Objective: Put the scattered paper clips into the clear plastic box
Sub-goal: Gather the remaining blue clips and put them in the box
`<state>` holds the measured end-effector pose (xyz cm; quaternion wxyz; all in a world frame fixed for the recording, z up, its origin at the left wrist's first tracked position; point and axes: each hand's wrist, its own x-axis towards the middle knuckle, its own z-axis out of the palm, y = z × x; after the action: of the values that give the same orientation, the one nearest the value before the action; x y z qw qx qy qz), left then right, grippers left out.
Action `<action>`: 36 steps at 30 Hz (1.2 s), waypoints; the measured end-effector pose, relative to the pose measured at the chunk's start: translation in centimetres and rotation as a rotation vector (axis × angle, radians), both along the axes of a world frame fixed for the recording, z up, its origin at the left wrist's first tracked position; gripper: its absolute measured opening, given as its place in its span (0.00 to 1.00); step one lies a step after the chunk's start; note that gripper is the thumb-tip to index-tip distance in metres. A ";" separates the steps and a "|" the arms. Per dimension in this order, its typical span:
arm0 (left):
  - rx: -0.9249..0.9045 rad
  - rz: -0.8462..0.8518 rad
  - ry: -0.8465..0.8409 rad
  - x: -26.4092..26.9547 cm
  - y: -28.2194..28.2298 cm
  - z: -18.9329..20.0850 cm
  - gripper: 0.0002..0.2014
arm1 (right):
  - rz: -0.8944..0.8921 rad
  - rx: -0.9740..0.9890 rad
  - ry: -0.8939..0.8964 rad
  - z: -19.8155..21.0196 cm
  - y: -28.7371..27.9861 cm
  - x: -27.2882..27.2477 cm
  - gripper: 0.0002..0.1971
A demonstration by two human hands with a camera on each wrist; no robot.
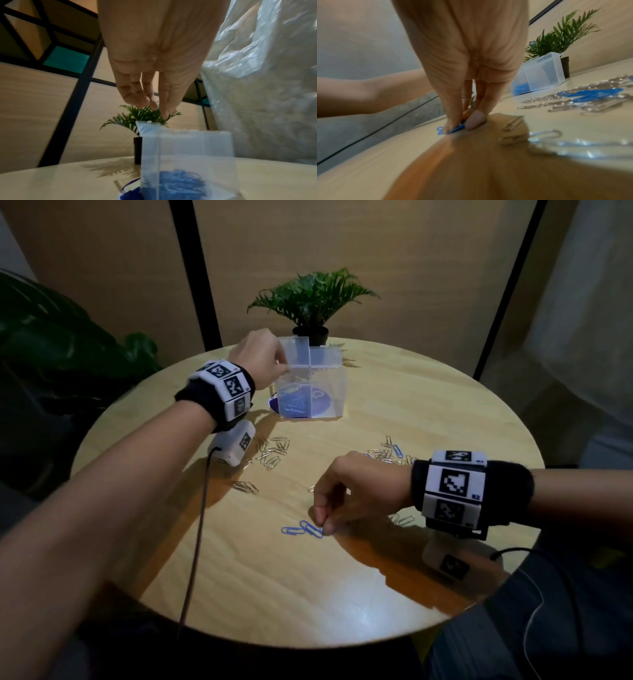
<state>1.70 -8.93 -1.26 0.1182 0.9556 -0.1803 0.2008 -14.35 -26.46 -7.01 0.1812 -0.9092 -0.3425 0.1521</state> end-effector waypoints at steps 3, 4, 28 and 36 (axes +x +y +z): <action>-0.011 -0.135 0.021 -3.7 1.1 0.3 0.06 | 0.051 0.012 0.001 0.0 -0.1 1.0 0.06; 0.016 -0.191 0.086 -5.2 1.5 0.2 0.05 | 0.059 0.016 0.012 -0.1 -0.1 1.3 0.06; 0.174 -0.540 0.463 -17.7 2.5 -6.9 0.02 | -0.524 0.233 -0.356 5.7 5.9 19.3 0.08; 0.393 -0.526 0.447 -18.1 2.0 -6.7 0.03 | 0.086 -0.025 -0.361 5.7 4.3 12.2 0.07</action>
<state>-16.45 -6.96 -7.97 0.0169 0.9013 -0.4239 -0.0875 -2.11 -22.15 -1.36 0.0989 -0.9084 -0.4062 -0.0017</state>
